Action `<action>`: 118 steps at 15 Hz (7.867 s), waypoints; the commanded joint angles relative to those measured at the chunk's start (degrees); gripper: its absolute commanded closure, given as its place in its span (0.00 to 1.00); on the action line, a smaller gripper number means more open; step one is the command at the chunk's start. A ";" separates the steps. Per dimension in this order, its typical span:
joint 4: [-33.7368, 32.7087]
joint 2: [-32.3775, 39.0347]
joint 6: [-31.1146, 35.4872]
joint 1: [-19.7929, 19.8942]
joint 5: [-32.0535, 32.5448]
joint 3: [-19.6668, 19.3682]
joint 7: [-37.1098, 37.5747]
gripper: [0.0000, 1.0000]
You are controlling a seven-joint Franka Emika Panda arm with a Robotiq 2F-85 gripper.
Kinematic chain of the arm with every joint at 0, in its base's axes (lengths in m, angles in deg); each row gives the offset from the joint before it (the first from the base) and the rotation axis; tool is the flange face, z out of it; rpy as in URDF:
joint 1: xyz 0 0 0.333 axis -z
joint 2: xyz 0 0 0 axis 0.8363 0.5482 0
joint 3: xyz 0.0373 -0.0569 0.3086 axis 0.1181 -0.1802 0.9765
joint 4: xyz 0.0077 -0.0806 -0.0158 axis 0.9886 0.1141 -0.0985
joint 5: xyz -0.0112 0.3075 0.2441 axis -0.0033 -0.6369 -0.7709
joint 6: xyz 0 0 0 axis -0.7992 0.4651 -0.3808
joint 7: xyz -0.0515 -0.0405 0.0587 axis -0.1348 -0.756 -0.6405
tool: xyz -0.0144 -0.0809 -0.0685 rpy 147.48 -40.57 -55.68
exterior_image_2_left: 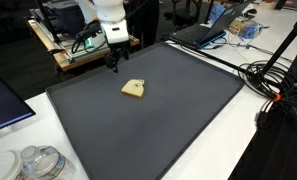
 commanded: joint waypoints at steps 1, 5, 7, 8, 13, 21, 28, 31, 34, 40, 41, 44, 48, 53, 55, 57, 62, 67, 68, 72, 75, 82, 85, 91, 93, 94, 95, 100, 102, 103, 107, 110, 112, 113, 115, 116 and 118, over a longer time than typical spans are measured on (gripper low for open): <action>3.84 -1.12 6.37 -0.55 0.66 -0.45 -10.19 0.00; 5.82 -0.20 11.47 2.61 -6.14 2.27 -27.49 0.00; 5.87 0.96 13.07 1.61 -7.30 0.48 -32.44 0.00; 6.00 1.41 13.97 1.89 -8.40 0.57 -35.04 0.00; 5.63 1.99 13.50 1.12 -9.80 -0.02 -35.30 0.00; 5.33 4.63 17.82 -0.42 -5.38 -0.31 -34.32 0.00; 4.61 10.24 26.81 -1.02 2.95 -0.33 -30.79 0.00; 3.71 12.42 28.14 -0.66 4.92 0.18 -29.58 0.00; 2.63 14.21 28.69 -0.85 7.07 0.14 -28.37 0.00; 0.61 16.43 28.27 -1.78 11.23 -0.35 -26.19 0.00; 0.31 16.77 28.28 -2.07 12.03 -0.61 -25.65 0.00; -0.40 17.52 28.05 -2.44 14.09 -0.80 -24.04 0.00; -0.54 17.85 27.60 -2.84 16.17 -0.90 -22.51 0.41; -0.33 16.91 27.90 -3.63 18.08 -1.42 -20.66 0.75; -0.21 16.25 27.57 -4.15 18.95 -1.75 -19.61 0.88; -0.21 16.09 27.30 -4.65 19.55 -1.98 -18.48 0.99; -0.35 15.87 26.56 -5.23 20.58 -1.93 -16.64 0.97; -0.42 15.70 25.53 -4.38 19.58 -0.73 -16.89 0.97; -0.49 15.70 25.25 -4.34 19.56 -0.62 -16.99 0.97; -0.28 15.31 25.45 -3.47 18.93 0.77 -18.32 0.65; -0.10 14.64 24.39 -3.20 18.53 1.87 -18.75 0.51; 0.54 12.78 22.35 -3.32 18.51 2.38 -18.91 0.02; 0.96 11.87 21.15 -2.79 17.87 3.04 -20.14 0.00; -0.81 10.43 16.49 -2.55 15.35 3.75 -20.77 0.00; -3.39 10.41 13.84 -2.40 13.56 3.22 -18.84 0.00; -4.85 10.42 11.14 -1.36 10.74 4.18 -19.74 0.00; -6.64 10.56 8.84 -1.11 8.47 3.94 -18.56 0.00; -15.92 12.66 -0.36 0.05 3.88 2.47 -18.32 0.00; -19.14 13.96 -3.41 1.69 1.44 3.07 -22.30 0.00; -20.61 14.65 -5.03 2.37 0.10 3.32 -24.37 0.00; -25.92 17.95 -9.21 5.16 -5.18 4.69 -37.57 0.00; -28.88 20.43 -11.06 6.41 -6.64 5.08 -47.65 0.00; -30.43 22.17 -11.40 7.03 -6.63 5.18 -54.04 0.00; -31.07 23.01 -10.96 7.27 -6.58 5.22 -57.06 0.00; -32.32 24.70 -10.38 7.45 -6.24 5.01 -61.65 0.00; -33.10 25.56 -10.82 8.08 -7.15 5.38 -64.15 0.00; -34.35 27.09 -10.80 8.90 -7.83 5.71 -68.90 0.00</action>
